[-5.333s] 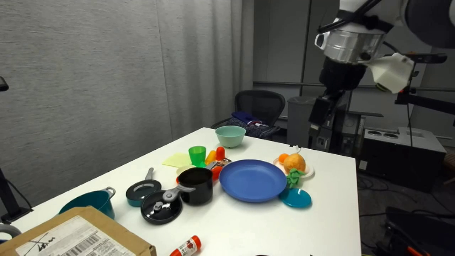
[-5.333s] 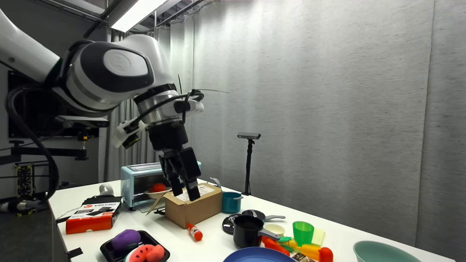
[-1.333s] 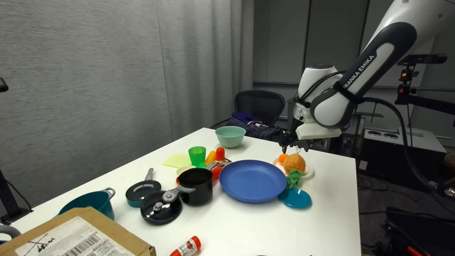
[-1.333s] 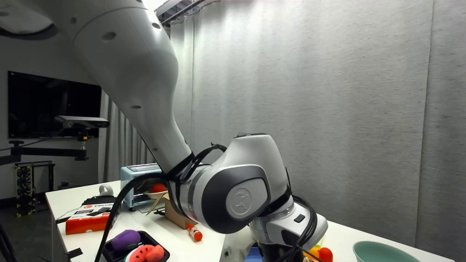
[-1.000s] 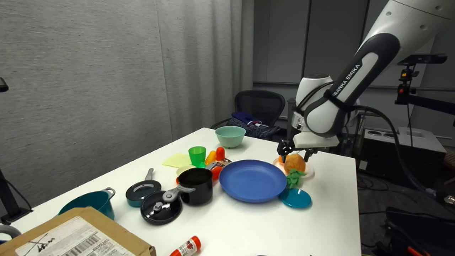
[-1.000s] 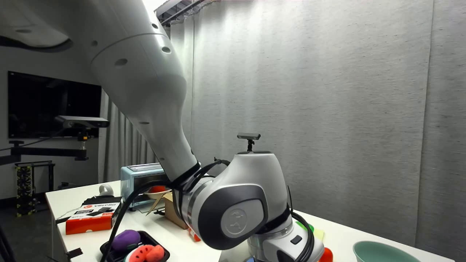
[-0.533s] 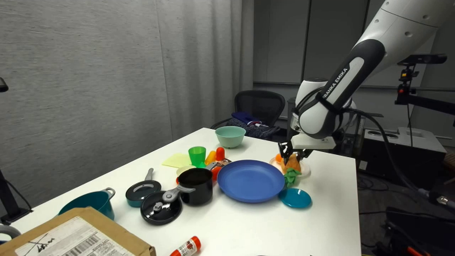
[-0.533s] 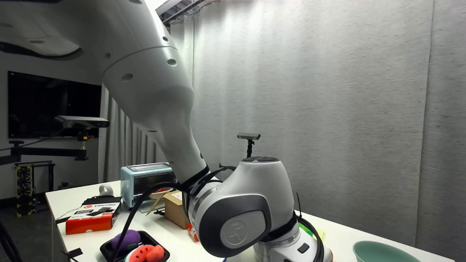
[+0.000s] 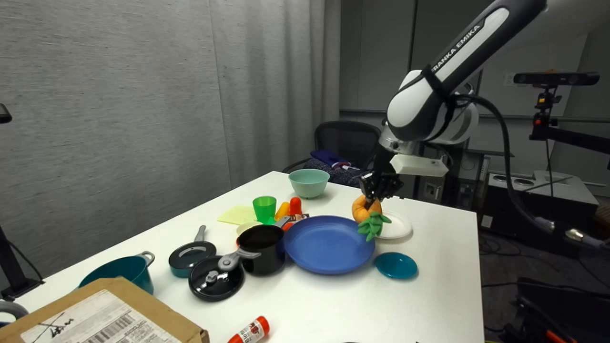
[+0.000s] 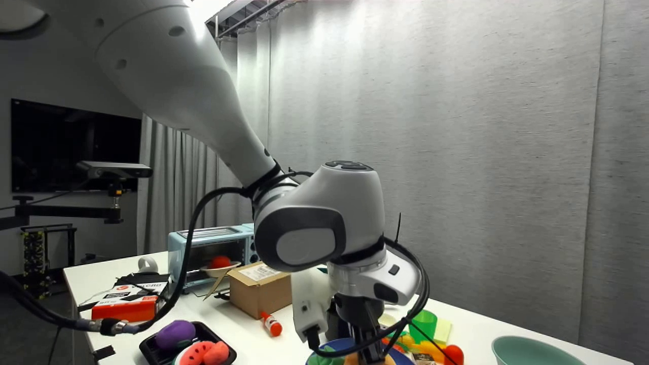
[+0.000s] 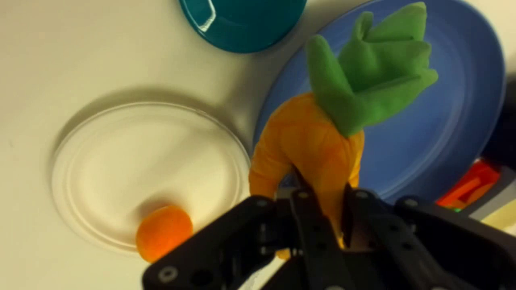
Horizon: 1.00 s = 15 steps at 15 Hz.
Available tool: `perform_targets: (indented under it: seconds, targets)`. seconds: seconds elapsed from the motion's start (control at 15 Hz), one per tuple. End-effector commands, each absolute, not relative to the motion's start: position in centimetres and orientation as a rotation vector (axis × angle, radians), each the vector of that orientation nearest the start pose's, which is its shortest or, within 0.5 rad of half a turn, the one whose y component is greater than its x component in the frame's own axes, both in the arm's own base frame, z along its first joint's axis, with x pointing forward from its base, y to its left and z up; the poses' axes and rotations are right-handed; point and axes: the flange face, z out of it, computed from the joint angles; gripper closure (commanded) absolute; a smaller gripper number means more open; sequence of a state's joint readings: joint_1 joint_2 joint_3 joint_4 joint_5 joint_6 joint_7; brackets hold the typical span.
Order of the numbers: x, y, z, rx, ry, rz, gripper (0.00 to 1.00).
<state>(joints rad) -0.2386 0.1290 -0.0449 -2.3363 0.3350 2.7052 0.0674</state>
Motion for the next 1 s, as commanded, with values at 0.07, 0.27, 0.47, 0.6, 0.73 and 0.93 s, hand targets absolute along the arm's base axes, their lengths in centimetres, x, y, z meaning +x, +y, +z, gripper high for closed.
perform_targets:
  seconds: [0.07, 0.27, 0.47, 0.6, 0.73, 0.93]
  targets:
    - [50.4, -14.6, 32.6, -2.806, 0.738, -0.426, 0.97]
    - [50.7, -14.3, 30.7, -2.772, 0.797, -0.469, 0.97]
    - [51.4, -13.2, 28.6, -2.757, 0.831, -0.52, 0.97]
    - [52.2, -12.0, 27.5, -2.76, 0.834, -0.566, 0.97]
    - [53.1, -10.8, 26.3, -2.786, 0.814, -0.592, 0.97]
    - [53.8, -10.2, 24.3, -2.832, 0.814, -0.628, 0.53]
